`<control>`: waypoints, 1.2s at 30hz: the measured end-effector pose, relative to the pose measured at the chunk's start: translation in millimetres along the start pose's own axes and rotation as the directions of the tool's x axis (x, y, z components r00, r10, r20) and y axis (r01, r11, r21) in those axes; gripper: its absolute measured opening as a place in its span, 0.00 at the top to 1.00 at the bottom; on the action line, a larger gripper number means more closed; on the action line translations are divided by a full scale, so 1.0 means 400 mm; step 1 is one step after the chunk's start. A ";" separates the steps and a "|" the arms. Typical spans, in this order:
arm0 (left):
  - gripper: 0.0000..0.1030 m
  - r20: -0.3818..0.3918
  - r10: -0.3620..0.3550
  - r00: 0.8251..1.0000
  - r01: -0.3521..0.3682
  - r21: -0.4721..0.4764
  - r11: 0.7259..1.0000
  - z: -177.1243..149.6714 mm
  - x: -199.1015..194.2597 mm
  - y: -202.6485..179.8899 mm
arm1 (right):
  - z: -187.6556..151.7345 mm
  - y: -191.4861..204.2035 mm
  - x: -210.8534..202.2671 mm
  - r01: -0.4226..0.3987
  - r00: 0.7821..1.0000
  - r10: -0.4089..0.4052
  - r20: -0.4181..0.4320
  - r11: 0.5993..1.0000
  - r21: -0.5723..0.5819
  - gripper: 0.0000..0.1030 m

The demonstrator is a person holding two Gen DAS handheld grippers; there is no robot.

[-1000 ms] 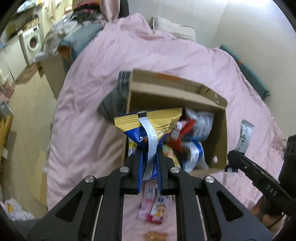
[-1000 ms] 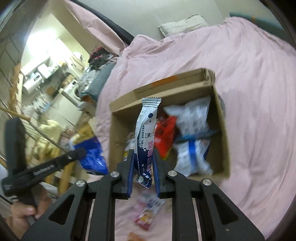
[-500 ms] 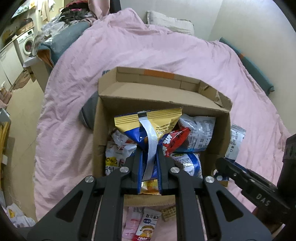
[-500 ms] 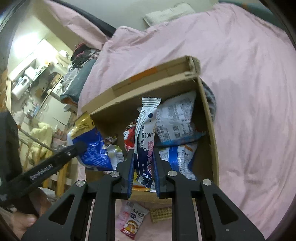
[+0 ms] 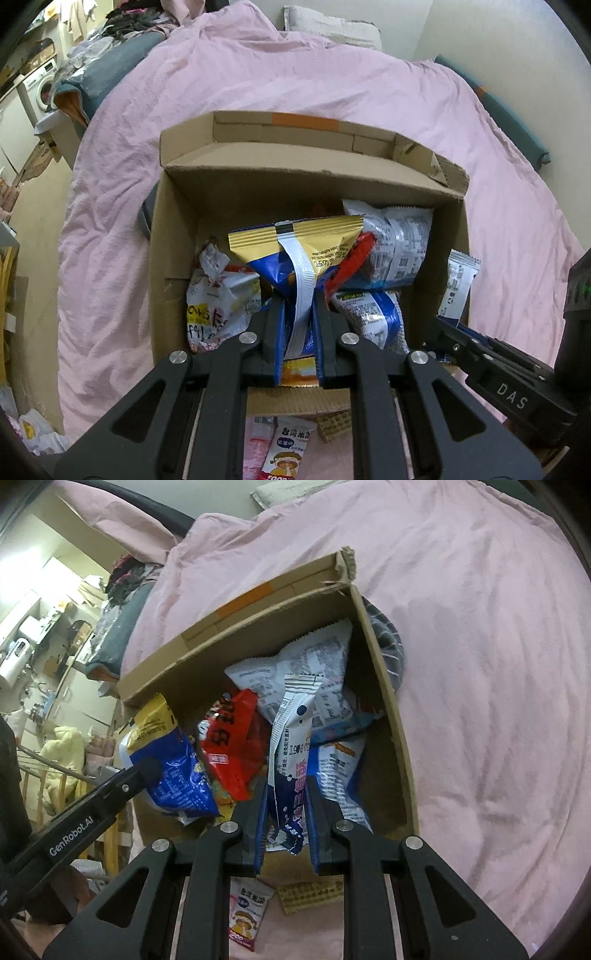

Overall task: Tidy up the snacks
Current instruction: 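Open both grippers to drop the two snacks into the box, then grasp the orange peanut bag with the left gripper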

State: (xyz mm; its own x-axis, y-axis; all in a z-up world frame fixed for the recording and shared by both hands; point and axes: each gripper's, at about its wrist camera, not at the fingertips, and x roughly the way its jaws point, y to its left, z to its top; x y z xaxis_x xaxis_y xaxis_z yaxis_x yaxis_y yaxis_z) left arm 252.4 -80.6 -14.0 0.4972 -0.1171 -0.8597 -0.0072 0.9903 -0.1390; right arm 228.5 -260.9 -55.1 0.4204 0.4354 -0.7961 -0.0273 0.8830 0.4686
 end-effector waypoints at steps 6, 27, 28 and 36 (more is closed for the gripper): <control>0.89 -0.021 -0.001 1.000 0.001 0.018 1.000 -0.013 0.009 -0.007 | 0.000 -0.015 -0.002 -0.001 1.000 0.001 0.002 1.000 0.020 0.78; 0.39 0.012 0.051 0.999 -0.051 0.051 0.997 -0.055 -0.073 0.020 | -0.008 -0.033 -0.040 -0.050 0.999 0.049 0.017 0.996 0.081 0.41; 0.39 0.007 0.050 0.999 -0.051 0.054 0.997 -0.066 -0.078 0.027 | -0.012 -0.034 -0.042 -0.053 0.999 0.051 0.016 0.995 0.084 0.40; 0.39 -0.068 0.048 0.997 -0.044 0.064 0.997 -0.163 -0.093 0.077 | -0.055 -0.028 -0.068 -0.033 0.999 0.033 0.010 0.997 0.072 0.39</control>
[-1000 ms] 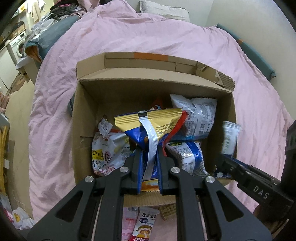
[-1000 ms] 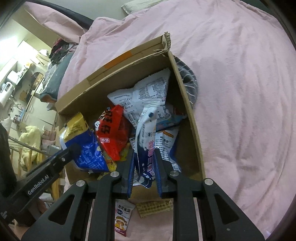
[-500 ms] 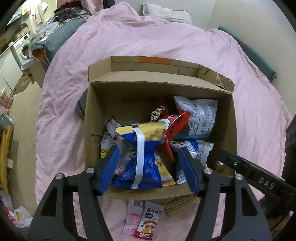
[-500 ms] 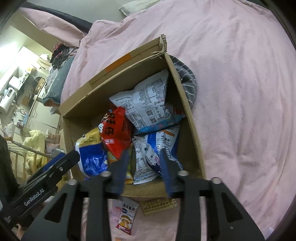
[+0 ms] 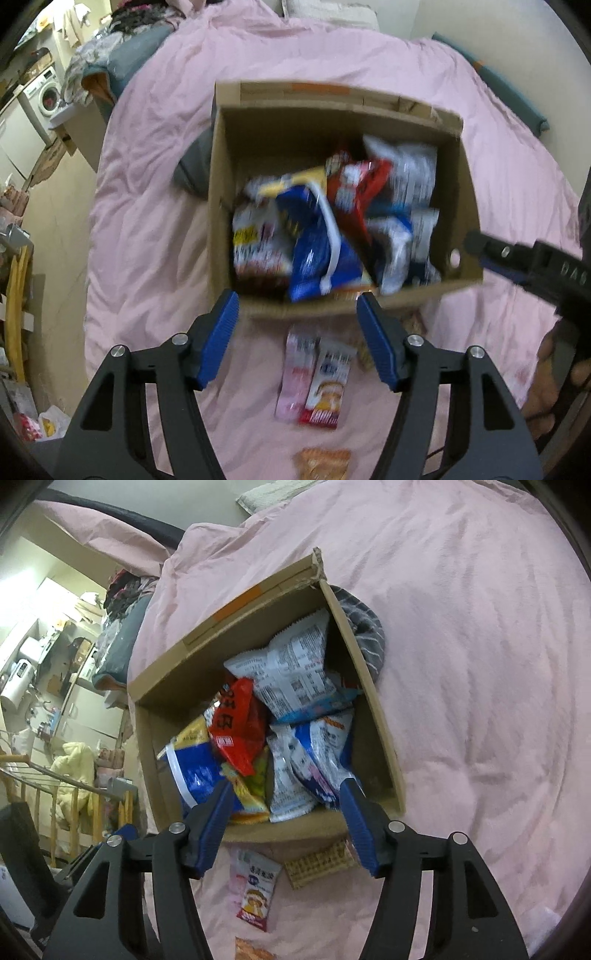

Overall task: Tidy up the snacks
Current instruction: 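Grasp the orange peanut bag with the left gripper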

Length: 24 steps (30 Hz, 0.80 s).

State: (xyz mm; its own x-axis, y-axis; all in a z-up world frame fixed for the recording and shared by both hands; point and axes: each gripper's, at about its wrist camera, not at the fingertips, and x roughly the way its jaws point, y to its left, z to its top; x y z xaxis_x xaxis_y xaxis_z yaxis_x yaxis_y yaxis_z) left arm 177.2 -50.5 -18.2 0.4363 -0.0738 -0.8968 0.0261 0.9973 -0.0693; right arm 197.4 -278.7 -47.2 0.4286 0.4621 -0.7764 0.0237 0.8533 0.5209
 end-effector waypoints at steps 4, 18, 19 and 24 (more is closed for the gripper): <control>0.39 -0.036 0.015 0.999 -0.015 0.004 1.000 -0.057 -0.002 0.021 | -0.036 -0.006 -0.015 0.011 1.000 -0.011 -0.009 1.000 -0.006 0.37; 0.39 -0.321 -0.049 0.946 0.067 0.045 0.997 -0.350 0.068 -0.031 | -0.160 -0.031 -0.034 -0.003 0.998 0.005 -0.064 1.000 0.027 0.21; 0.39 -0.328 -0.049 0.943 0.069 0.051 0.996 -0.363 0.075 -0.039 | -0.166 -0.034 -0.035 -0.005 0.998 0.007 -0.067 0.999 0.033 0.21; 0.39 -0.347 -0.018 0.938 0.066 0.128 0.990 -0.415 0.111 -0.082 | -0.172 -0.041 -0.035 -0.004 0.997 0.007 -0.072 0.999 0.047 0.21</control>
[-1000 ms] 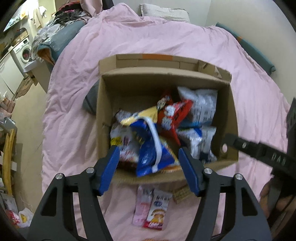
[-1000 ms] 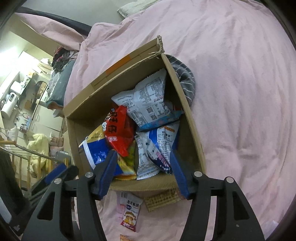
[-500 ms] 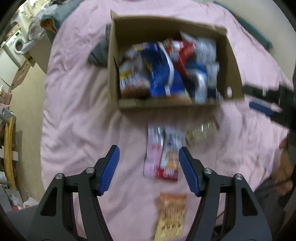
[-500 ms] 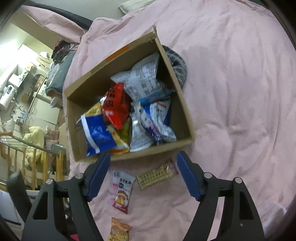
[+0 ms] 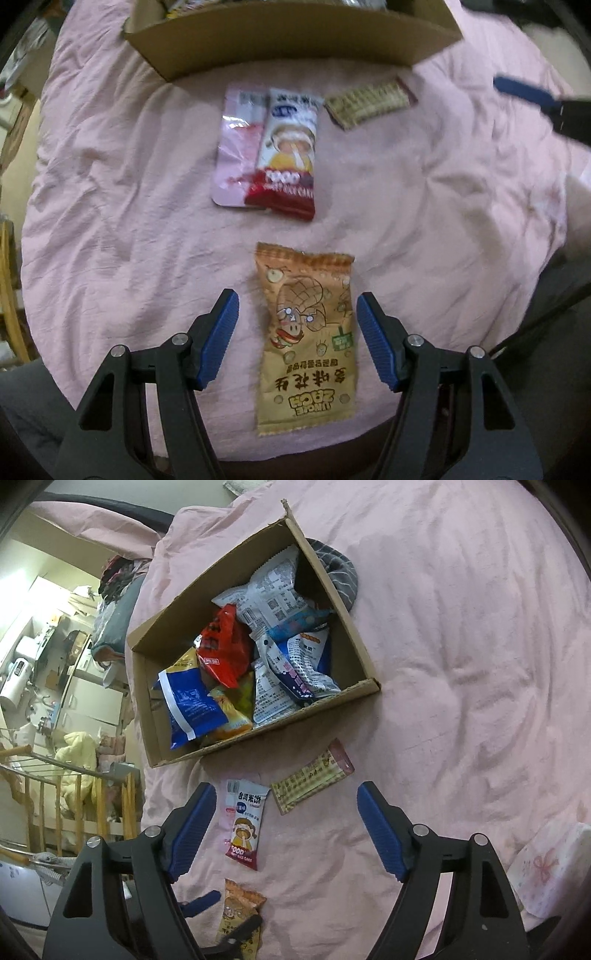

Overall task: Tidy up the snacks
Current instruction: 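Grasp the orange peanut bag with the left gripper, then grasp the white rice-cracker pack with the right gripper while the left gripper holds the peanut bag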

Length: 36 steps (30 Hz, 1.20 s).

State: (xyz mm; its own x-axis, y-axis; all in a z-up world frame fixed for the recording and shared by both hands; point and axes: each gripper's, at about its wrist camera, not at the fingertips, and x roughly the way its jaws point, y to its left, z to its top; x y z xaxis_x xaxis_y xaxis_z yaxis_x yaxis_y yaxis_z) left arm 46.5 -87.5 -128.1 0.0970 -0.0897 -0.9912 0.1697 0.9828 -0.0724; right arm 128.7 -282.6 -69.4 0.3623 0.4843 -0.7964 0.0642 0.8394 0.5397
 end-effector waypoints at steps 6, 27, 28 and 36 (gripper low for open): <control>0.42 -0.002 0.017 1.000 -0.017 0.052 0.999 -0.004 0.034 -0.018 | 0.006 0.004 0.010 0.000 1.000 0.000 -0.006 1.000 0.005 0.21; 0.69 0.152 -0.007 0.988 0.024 -0.108 0.994 0.113 -0.141 0.275 | -0.033 0.087 0.171 -0.049 0.981 0.044 -0.189 0.998 -0.025 0.21; 0.69 0.163 -0.012 0.987 0.035 -0.141 0.989 0.118 -0.146 0.297 | -0.039 0.094 0.187 -0.052 0.978 0.046 -0.205 0.998 -0.027 0.21; 0.69 0.217 -0.075 0.973 0.154 -0.377 0.913 0.113 -0.136 0.399 | -0.069 0.120 0.263 -0.037 0.961 0.021 -0.274 0.998 -0.050 0.38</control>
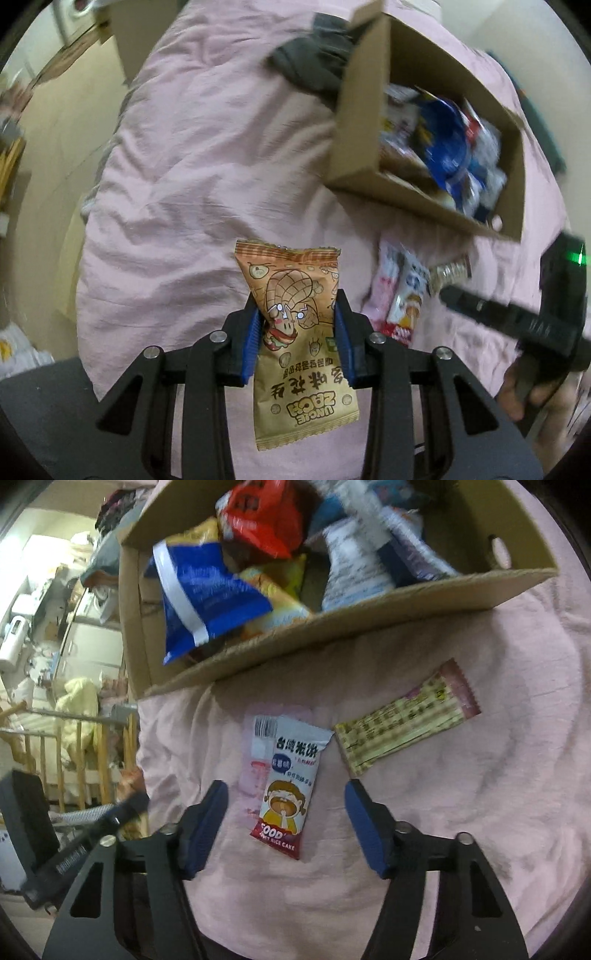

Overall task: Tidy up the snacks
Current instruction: 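Grasp the white rice-cracker pack with the right gripper while the left gripper holds the peanut bag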

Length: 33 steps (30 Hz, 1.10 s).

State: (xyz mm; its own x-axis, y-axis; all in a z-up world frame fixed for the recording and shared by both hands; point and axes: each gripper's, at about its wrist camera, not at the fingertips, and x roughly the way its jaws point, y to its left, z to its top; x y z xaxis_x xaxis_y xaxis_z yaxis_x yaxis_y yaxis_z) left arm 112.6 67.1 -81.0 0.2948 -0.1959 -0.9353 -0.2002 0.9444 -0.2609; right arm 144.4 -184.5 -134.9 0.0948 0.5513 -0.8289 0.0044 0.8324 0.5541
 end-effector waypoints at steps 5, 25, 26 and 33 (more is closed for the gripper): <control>0.69 -0.005 -0.005 1.000 0.005 -0.024 1.000 0.001 0.005 -0.001 | -0.011 0.014 0.043 0.054 0.998 -0.054 -0.035 0.998 -0.025 0.39; 0.69 -0.023 -0.021 1.000 0.021 -0.003 1.000 -0.015 0.015 -0.041 | -0.049 0.058 0.030 0.135 0.990 -0.137 0.005 0.965 -0.224 0.83; 0.69 -0.022 -0.014 1.000 0.014 -0.001 1.000 -0.015 0.018 -0.042 | -0.054 0.059 0.020 0.125 0.992 -0.126 0.009 0.965 -0.232 0.83; 0.69 0.007 0.023 1.000 -0.023 -0.003 1.000 -0.014 0.024 -0.047 | -0.080 0.049 -0.060 0.067 0.997 -0.055 0.053 0.961 -0.267 0.83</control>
State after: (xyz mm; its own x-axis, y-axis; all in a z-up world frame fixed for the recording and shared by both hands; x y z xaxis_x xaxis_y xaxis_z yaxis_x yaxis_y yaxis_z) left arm 114.1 46.0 -86.4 0.2968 -0.1722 -0.9393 -0.2093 0.9479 -0.2400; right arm 110.4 -179.6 -106.7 0.1469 0.5010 -0.8529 -0.2556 0.8522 0.4566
